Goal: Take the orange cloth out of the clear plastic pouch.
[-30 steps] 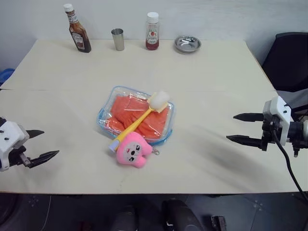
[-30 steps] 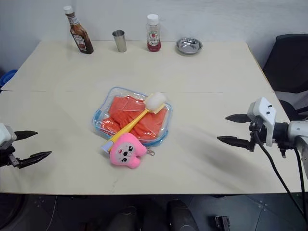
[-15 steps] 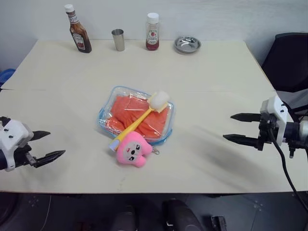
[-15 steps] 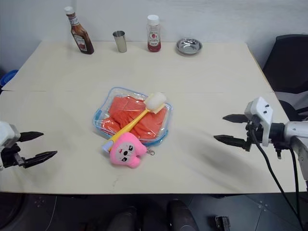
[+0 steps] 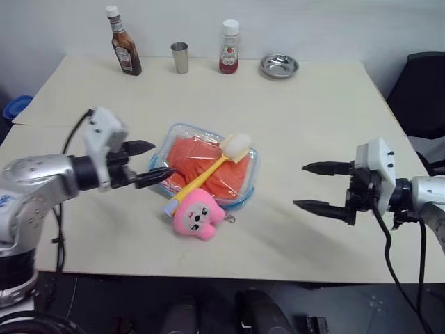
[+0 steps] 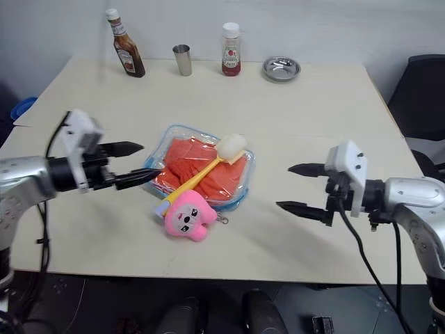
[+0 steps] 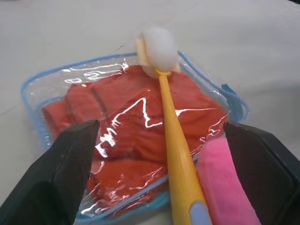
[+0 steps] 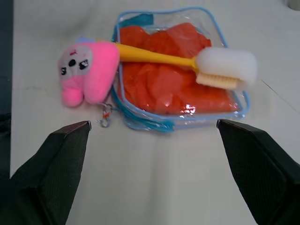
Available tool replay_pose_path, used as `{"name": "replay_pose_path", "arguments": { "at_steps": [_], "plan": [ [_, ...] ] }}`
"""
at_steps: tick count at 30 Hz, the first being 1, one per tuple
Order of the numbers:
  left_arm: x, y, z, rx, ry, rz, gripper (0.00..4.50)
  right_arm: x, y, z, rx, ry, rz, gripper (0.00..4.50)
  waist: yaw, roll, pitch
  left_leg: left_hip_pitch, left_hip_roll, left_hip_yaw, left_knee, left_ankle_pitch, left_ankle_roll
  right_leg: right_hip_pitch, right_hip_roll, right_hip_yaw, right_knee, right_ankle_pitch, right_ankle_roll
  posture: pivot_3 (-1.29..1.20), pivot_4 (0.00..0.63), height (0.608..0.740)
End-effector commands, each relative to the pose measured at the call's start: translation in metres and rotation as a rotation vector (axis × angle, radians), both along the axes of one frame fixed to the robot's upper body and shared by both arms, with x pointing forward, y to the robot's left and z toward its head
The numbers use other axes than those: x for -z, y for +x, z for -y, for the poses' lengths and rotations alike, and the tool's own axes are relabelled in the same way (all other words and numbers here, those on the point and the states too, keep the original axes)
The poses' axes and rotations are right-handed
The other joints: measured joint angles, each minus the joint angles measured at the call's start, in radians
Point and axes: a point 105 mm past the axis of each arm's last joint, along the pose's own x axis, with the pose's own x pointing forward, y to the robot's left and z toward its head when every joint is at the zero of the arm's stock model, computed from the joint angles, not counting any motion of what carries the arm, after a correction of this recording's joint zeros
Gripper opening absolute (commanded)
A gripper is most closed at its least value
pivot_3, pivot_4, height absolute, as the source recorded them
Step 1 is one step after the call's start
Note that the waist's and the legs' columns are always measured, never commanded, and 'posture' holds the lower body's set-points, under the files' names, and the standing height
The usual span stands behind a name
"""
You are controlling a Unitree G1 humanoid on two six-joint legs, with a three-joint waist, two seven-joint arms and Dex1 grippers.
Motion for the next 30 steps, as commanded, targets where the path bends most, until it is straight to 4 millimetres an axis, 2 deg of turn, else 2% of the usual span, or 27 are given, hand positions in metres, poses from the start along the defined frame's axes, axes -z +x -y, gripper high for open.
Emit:
{"name": "replay_pose_path", "arguments": {
  "at_steps": [1,6,9,13,16,22,27,30],
  "plan": [
    [0.003,0.019,0.024,-0.017,0.081,0.007,4.48,-0.009,-0.012,-0.019,-0.049,0.024,0.053,4.5,0.0,0.0,0.0,-0.001,0.0,0.0,0.001,0.0,0.0,-0.001,0.0,0.0,0.0,0.0,0.0,0.0,0.15,0.74],
    [0.016,0.05,0.053,-0.022,0.162,0.027,4.48,-0.007,-0.016,-0.026,-0.043,0.045,0.066,4.5,0.0,0.0,0.0,-0.005,0.0,0.0,0.005,0.001,-0.001,-0.003,0.001,0.0,0.002,0.0,0.0,0.0,0.15,0.74],
    [0.024,0.059,0.071,0.013,0.157,0.0,4.48,-0.005,-0.016,-0.027,-0.028,0.051,0.073,4.5,0.001,0.0,0.0,-0.006,0.0,-0.001,0.008,0.0,-0.001,-0.004,0.001,0.0,0.002,0.0,0.0,0.0,0.15,0.74],
    [0.036,0.07,0.081,0.008,0.214,0.005,4.48,-0.006,-0.018,-0.026,-0.017,0.059,0.083,4.5,0.001,0.0,0.0,-0.008,0.0,-0.001,0.011,0.0,0.0,-0.005,0.0,0.0,0.003,0.0,0.0,0.0,0.15,0.74],
    [0.041,0.072,0.088,0.021,0.202,-0.01,3.91,-0.007,-0.019,-0.026,-0.01,0.064,0.089,4.5,0.001,0.0,0.0,-0.008,0.0,-0.001,0.011,0.0,0.0,-0.005,0.0,0.0,0.004,0.0,0.0,0.0,0.15,0.74],
    [0.049,0.077,0.08,-0.018,0.241,0.001,1.92,-0.006,-0.018,-0.024,-0.004,0.064,0.092,4.5,0.001,0.0,0.0,-0.008,0.0,-0.001,0.012,0.0,0.0,-0.005,0.0,0.0,0.005,0.0,0.0,0.0,0.15,0.74],
    [0.05,0.071,0.077,-0.039,0.206,-0.016,0.35,-0.005,-0.016,-0.025,-0.013,0.065,0.093,4.5,0.002,0.0,0.0,-0.008,0.0,-0.001,0.012,0.0,0.0,-0.005,0.0,0.0,0.005,0.0,0.0,0.0,0.15,0.74],
    [0.038,0.07,0.072,-0.084,0.114,-0.025,0.27,-0.006,-0.015,-0.027,-0.034,0.072,0.091,4.5,0.002,0.0,0.0,-0.008,0.0,-0.001,0.013,0.0,0.0,-0.005,0.0,0.0,0.005,0.0,0.0,0.0,0.15,0.74]
  ]
}}
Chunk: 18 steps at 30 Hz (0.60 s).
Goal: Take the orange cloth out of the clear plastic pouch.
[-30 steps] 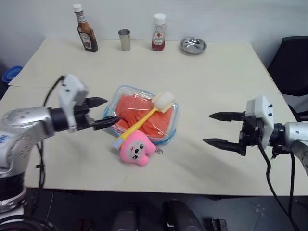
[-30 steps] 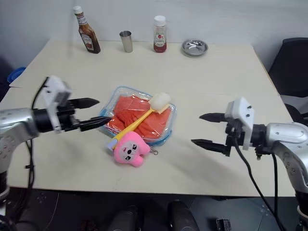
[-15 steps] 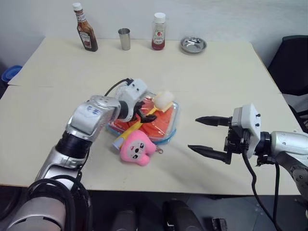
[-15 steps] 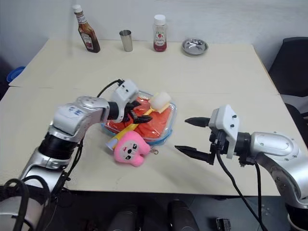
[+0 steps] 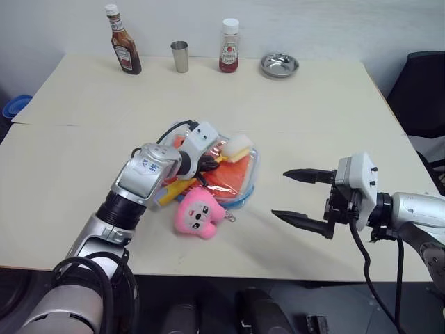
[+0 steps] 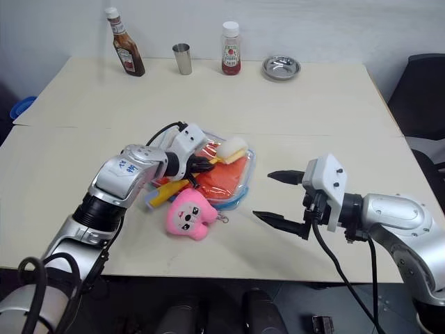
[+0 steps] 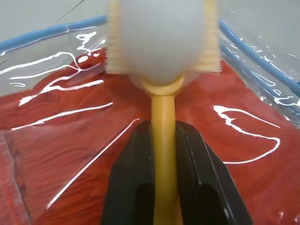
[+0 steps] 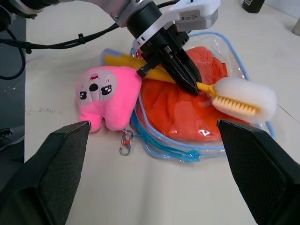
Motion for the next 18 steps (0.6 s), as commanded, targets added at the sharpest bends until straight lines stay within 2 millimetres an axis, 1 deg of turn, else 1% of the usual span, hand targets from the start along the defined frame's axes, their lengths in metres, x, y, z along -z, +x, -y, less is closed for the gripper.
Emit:
{"name": "replay_pose_path", "arguments": {
  "at_steps": [1,2,3,4,5,6,8,10,11,12,14,16,18],
  "plan": [
    [-0.038,0.001,-0.012,-0.083,-0.158,0.053,0.27,-0.01,-0.003,-0.007,-0.057,0.021,0.043,4.5,-0.001,0.0,0.0,0.0,0.0,0.0,0.001,0.0,0.0,0.0,0.0,0.0,0.0,0.0,0.0,0.0,0.15,0.74],
    [-0.049,0.002,-0.022,-0.127,-0.214,0.059,0.27,-0.011,-0.002,-0.008,-0.072,0.023,0.043,4.5,-0.002,0.0,0.0,0.0,0.0,0.0,0.001,0.0,0.0,0.0,0.0,0.0,0.001,0.0,0.0,0.0,0.15,0.74],
    [-0.06,0.004,-0.036,-0.186,-0.263,0.073,0.27,-0.011,-0.002,-0.01,-0.09,0.024,0.042,4.5,-0.004,0.0,0.0,0.0,0.0,0.0,0.001,0.0,0.0,0.0,0.0,0.0,0.001,0.0,0.0,0.0,0.15,0.74],
    [-0.067,0.004,-0.046,-0.225,-0.289,0.082,0.27,-0.012,-0.001,-0.012,-0.101,0.024,0.042,4.5,-0.005,0.0,0.0,0.0,0.0,0.0,0.001,0.0,0.0,0.0,0.0,0.0,0.001,0.0,0.0,0.0,0.15,0.74],
    [-0.074,0.005,-0.063,-0.283,-0.3,0.101,0.27,-0.012,0.0,-0.013,-0.119,0.025,0.038,4.5,-0.006,0.0,0.0,0.0,0.001,0.0,0.001,0.0,0.0,-0.001,0.001,0.0,0.001,0.0,0.0,0.0,0.15,0.74],
    [-0.078,0.004,-0.074,-0.322,-0.306,0.113,0.27,-0.013,0.0,-0.014,-0.132,0.025,0.035,4.5,-0.007,0.0,0.0,0.0,0.001,0.0,0.001,0.0,0.0,-0.001,0.001,0.0,0.002,0.0,0.0,0.0,0.15,0.74],
    [-0.083,-0.003,-0.128,-0.475,-0.268,0.15,0.27,-0.013,0.001,-0.02,-0.18,0.024,0.028,4.5,-0.01,0.0,0.0,0.0,0.001,0.0,0.001,0.0,0.0,-0.002,0.001,0.0,0.002,0.0,0.0,0.0,0.15,0.74],
    [-0.078,-0.018,-0.178,-0.613,-0.215,0.155,0.27,-0.013,0.002,-0.025,-0.219,0.023,0.023,4.5,-0.017,0.0,0.0,0.0,0.001,0.0,0.0,0.0,-0.001,-0.004,0.001,0.001,0.003,0.0,0.0,0.0,0.15,0.74],
    [-0.073,-0.026,-0.199,-0.674,-0.187,0.147,0.27,-0.012,0.002,-0.026,-0.233,0.024,0.02,4.5,-0.02,0.0,0.0,0.0,0.001,0.0,0.0,0.0,-0.001,-0.005,0.001,0.002,0.003,0.0,0.0,0.0,0.15,0.74],
    [-0.07,-0.031,-0.211,-0.709,-0.169,0.142,0.27,-0.012,0.003,-0.027,-0.241,0.025,0.018,4.5,-0.02,0.0,0.0,0.0,0.001,0.0,-0.001,0.0,-0.001,-0.006,0.001,0.002,0.004,0.0,0.0,0.0,0.15,0.74],
    [-0.057,-0.045,-0.25,-0.823,-0.102,0.145,0.27,-0.011,0.004,-0.031,-0.272,0.028,0.01,4.5,-0.012,0.0,0.0,-0.002,0.001,0.0,0.0,-0.001,-0.002,-0.008,0.0,0.001,0.005,0.0,0.0,0.0,0.15,0.74],
    [-0.05,-0.053,-0.273,-0.893,-0.079,0.152,0.27,-0.01,0.005,-0.034,-0.294,0.03,0.003,4.5,0.0,-0.001,0.0,-0.003,0.0,0.0,0.001,-0.001,-0.001,-0.008,-0.001,0.001,0.005,0.0,0.0,0.0,0.15,0.74],
    [-0.043,-0.056,-0.284,-0.919,-0.067,0.168,0.27,-0.008,0.007,-0.036,-0.31,0.03,-0.005,4.5,0.009,-0.003,-0.001,-0.004,-0.001,-0.002,0.002,-0.001,0.0,-0.008,-0.002,0.0,0.005,0.0,0.0,0.0,0.15,0.74]
  ]
}}
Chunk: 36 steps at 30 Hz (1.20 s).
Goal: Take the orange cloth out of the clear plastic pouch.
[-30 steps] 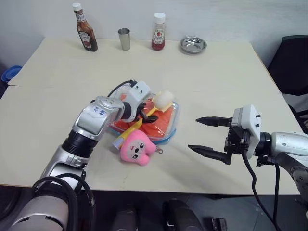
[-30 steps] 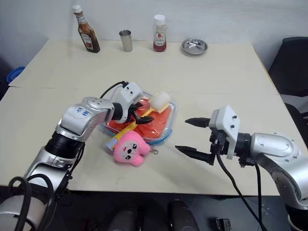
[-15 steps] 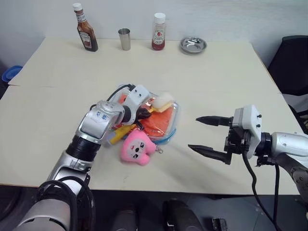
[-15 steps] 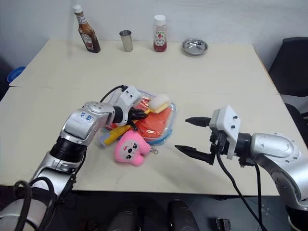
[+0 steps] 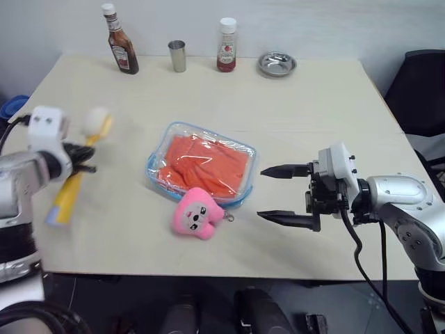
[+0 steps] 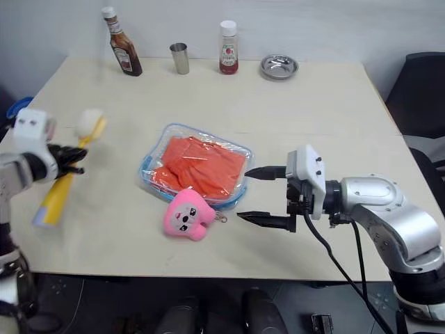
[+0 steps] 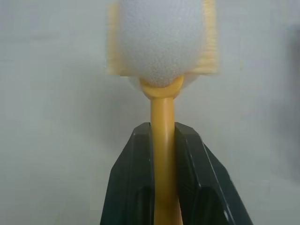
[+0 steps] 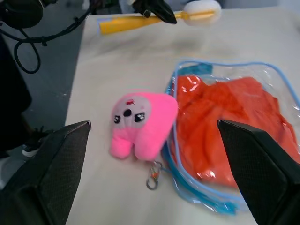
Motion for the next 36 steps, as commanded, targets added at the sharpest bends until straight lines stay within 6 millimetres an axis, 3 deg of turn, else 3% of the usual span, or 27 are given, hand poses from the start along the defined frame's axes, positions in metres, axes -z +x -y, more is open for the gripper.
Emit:
{"name": "replay_pose_path", "arguments": {
  "at_steps": [1,9,14,18,20,22,24,28,36],
  "plan": [
    [-0.01,-0.004,-0.02,-0.049,0.056,0.087,0.27,-0.004,0.0,-0.004,-0.043,0.005,0.031,4.5,0.013,-0.002,-0.001,0.0,-0.001,0.0,0.0,0.0,0.0,0.0,-0.001,0.0,0.0,0.0,0.0,0.0,0.15,0.74],
    [0.016,-0.013,-0.035,-0.101,0.072,0.078,2.74,-0.003,0.007,-0.004,-0.058,-0.001,0.024,4.5,0.013,-0.003,-0.001,-0.002,-0.001,0.0,-0.001,-0.001,0.002,-0.001,-0.002,-0.001,-0.002,0.0,0.0,0.0,0.15,0.74],
    [0.003,-0.026,-0.037,-0.056,0.083,0.066,4.24,0.001,0.006,0.002,-0.029,-0.008,0.013,4.5,0.0,-0.003,-0.001,-0.002,0.0,0.0,-0.001,-0.001,0.002,-0.002,-0.001,-0.001,-0.001,0.0,0.0,0.0,0.15,0.74],
    [-0.03,-0.038,-0.009,0.193,0.131,0.108,4.24,0.006,0.005,0.01,0.016,-0.015,0.006,4.5,-0.008,-0.004,-0.001,-0.002,0.0,0.0,-0.002,-0.001,0.002,-0.002,-0.001,-0.001,-0.002,0.0,0.0,0.0,0.15,0.74],
    [-0.049,-0.046,0.022,0.427,0.215,0.135,4.24,0.008,0.003,0.014,0.037,-0.018,0.0,4.5,-0.008,-0.004,-0.001,-0.002,0.0,0.0,-0.002,-0.001,0.002,-0.002,-0.001,-0.001,-0.002,0.0,0.0,0.0,0.15,0.74],
    [-0.055,-0.057,0.063,0.718,0.323,0.124,4.24,0.01,0.001,0.017,0.058,-0.019,-0.003,4.5,-0.008,-0.003,-0.001,-0.002,-0.001,0.0,-0.003,-0.001,0.002,-0.001,-0.001,-0.001,-0.003,0.0,0.0,0.0,0.15,0.74],
    [-0.044,-0.062,0.084,0.909,0.437,0.059,4.24,0.011,0.0,0.018,0.074,-0.018,-0.003,4.5,-0.007,-0.003,-0.001,-0.002,-0.001,0.0,-0.003,-0.001,0.001,-0.001,-0.002,-0.001,-0.003,0.0,0.0,0.0,0.15,0.74],
    [-0.006,-0.04,0.092,1.119,0.783,-0.087,4.24,0.01,-0.001,0.019,0.103,-0.011,0.004,4.5,-0.007,0.0,0.0,0.0,-0.002,0.001,-0.004,-0.001,0.002,0.0,-0.002,0.0,-0.004,0.0,0.0,0.0,0.15,0.74],
    [0.017,0.01,0.127,1.374,0.936,-0.018,4.24,0.011,-0.009,0.023,0.162,-0.009,0.007,4.5,-0.007,0.0,0.0,-0.003,-0.001,0.002,-0.002,-0.002,0.006,-0.003,0.0,0.001,-0.002,0.0,0.0,0.0,0.15,0.74]
  ]
}}
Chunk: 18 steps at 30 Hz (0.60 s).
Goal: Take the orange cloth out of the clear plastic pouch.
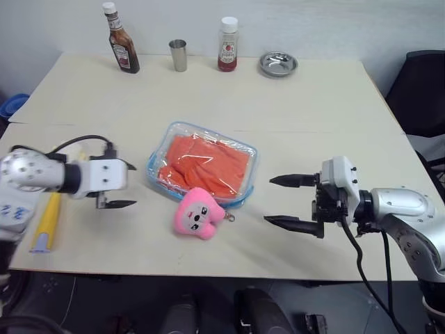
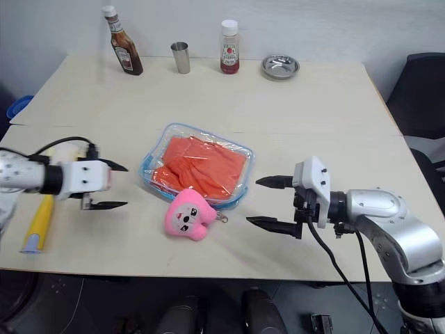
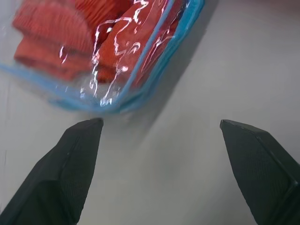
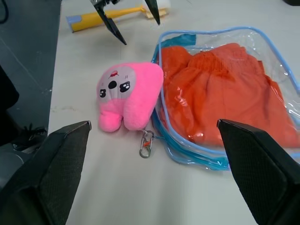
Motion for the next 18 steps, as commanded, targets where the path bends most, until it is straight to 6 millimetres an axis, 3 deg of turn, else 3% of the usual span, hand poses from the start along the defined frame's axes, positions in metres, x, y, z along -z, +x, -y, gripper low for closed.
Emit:
{"name": "replay_pose_path", "arguments": {
  "at_steps": [1,6,9,14,18],
  "plan": [
    [0.004,0.014,0.008,0.084,0.063,0.039,4.24,-0.01,-0.008,-0.001,0.009,0.009,0.042,4.5,-0.001,0.0,0.0,0.0,0.0,0.0,0.001,0.001,-0.001,0.0,0.0,0.0,0.001,0.0,0.0,0.0,0.15,0.74],
    [0.012,0.029,0.011,0.114,0.092,0.061,4.24,-0.008,-0.013,-0.001,0.032,0.01,0.04,4.5,-0.003,0.0,0.0,0.0,0.0,0.002,0.001,0.001,-0.001,-0.001,0.0,0.001,0.005,0.0,0.0,0.0,0.15,0.74],
    [0.015,0.035,0.009,0.104,0.096,0.064,3.69,-0.009,-0.014,0.0,0.043,0.011,0.043,4.5,-0.001,0.0,0.0,0.0,0.0,0.002,0.002,0.001,-0.002,-0.001,0.0,0.001,0.005,0.0,0.0,0.0,0.15,0.74],
    [0.013,0.034,0.008,0.081,0.057,0.053,2.24,-0.009,-0.013,0.0,0.045,0.006,0.043,4.5,-0.002,0.0,0.0,0.001,0.001,0.002,0.003,0.001,-0.002,-0.001,0.0,0.002,0.005,0.0,0.0,0.0,0.15,0.74],
    [0.014,0.022,0.005,0.027,0.022,0.0,1.04,-0.009,-0.011,-0.002,0.03,0.002,0.042,4.5,-0.004,0.0,0.0,0.001,0.001,0.002,0.003,0.001,-0.002,-0.001,0.0,0.002,0.006,0.0,0.0,0.0,0.15,0.74]
  ]
}}
